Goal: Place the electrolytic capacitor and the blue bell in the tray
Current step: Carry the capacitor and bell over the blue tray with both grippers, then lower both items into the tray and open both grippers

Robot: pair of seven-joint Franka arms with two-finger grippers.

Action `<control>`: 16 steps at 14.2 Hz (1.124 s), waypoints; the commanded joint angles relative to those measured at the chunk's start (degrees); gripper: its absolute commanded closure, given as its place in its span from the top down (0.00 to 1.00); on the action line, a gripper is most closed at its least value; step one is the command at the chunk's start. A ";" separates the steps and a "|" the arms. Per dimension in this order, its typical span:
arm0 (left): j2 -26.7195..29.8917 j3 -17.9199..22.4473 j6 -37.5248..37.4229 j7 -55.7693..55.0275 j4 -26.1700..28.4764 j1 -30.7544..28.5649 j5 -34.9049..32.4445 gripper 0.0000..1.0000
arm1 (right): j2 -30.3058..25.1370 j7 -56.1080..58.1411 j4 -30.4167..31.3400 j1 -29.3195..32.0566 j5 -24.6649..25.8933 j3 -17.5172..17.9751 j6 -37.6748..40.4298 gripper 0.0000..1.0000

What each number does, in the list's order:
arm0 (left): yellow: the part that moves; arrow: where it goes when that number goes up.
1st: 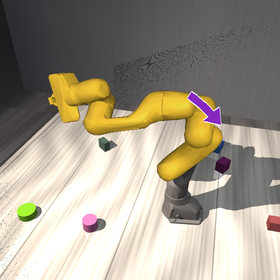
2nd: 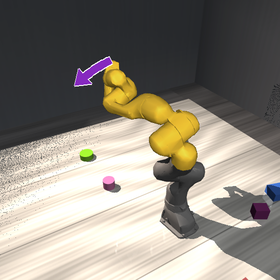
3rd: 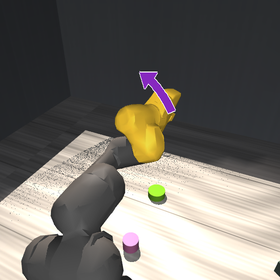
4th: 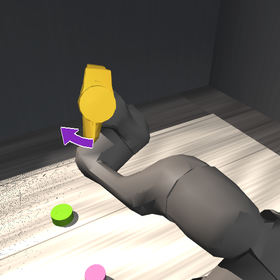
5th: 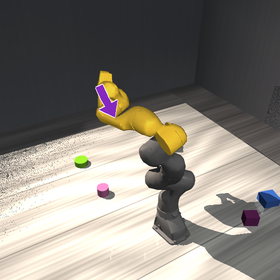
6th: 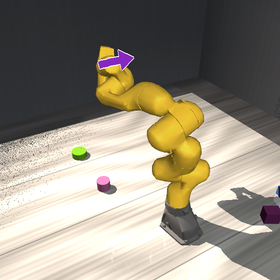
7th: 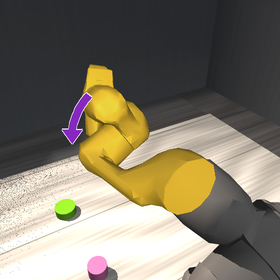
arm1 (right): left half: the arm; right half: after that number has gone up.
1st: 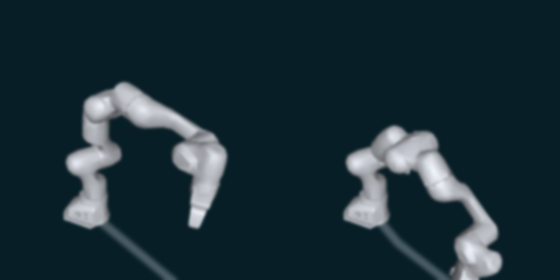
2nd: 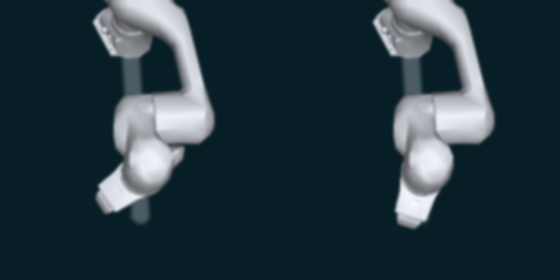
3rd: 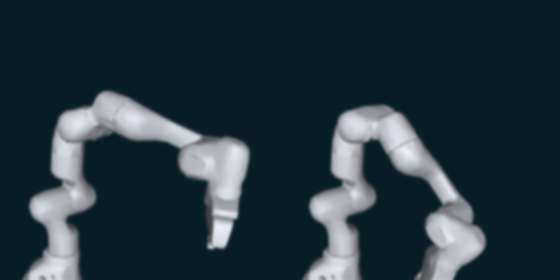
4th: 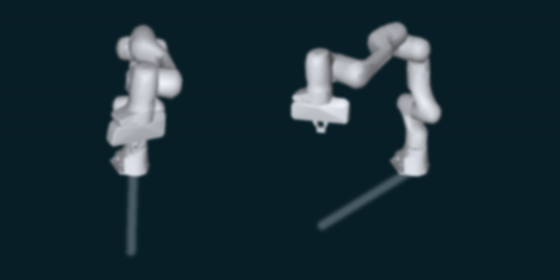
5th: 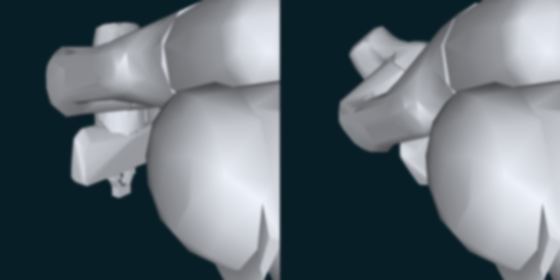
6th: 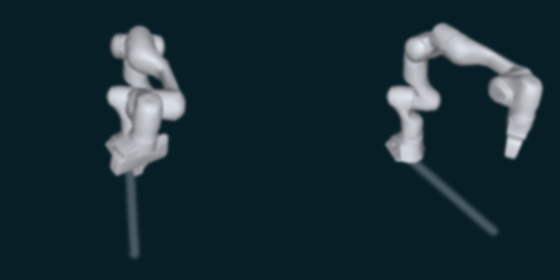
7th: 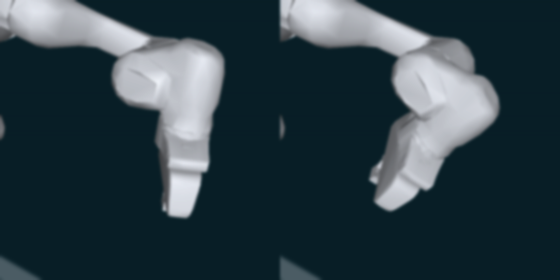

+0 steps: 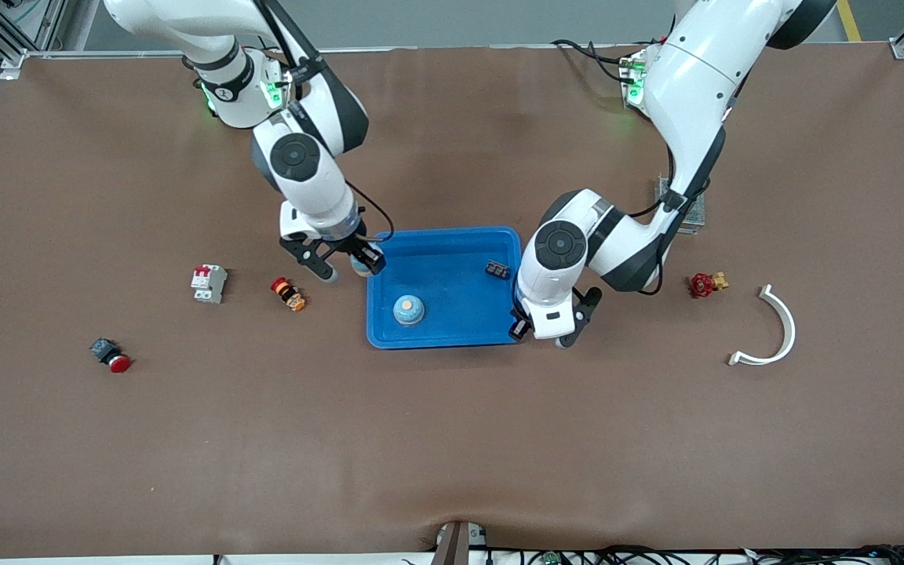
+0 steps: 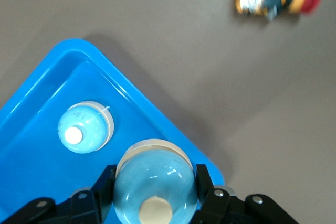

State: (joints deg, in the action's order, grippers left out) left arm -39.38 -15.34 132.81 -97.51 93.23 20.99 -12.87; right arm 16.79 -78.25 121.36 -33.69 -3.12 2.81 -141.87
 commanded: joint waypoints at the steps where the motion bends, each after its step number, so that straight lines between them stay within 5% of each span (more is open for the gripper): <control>1: -0.96 0.22 -1.24 -1.81 -1.56 2.03 0.92 0.00 | 3.59 -5.94 -2.09 -2.51 0.48 -0.61 -0.77 0.00; 15: -6.58 0.22 2.80 -4.36 -4.28 5.64 0.92 0.00 | 13.97 -11.30 -6.48 -6.83 1.88 -1.22 -5.96 0.00; 16: -6.67 0.22 2.80 -4.36 -4.54 5.90 0.92 0.15 | 13.97 -11.83 -6.66 -6.83 1.88 -1.23 -6.05 0.00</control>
State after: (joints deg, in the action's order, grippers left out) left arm -44.57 -15.38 135.60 -101.25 91.24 25.79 -12.87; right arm 30.27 -87.96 115.91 -39.50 -2.23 2.49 -147.92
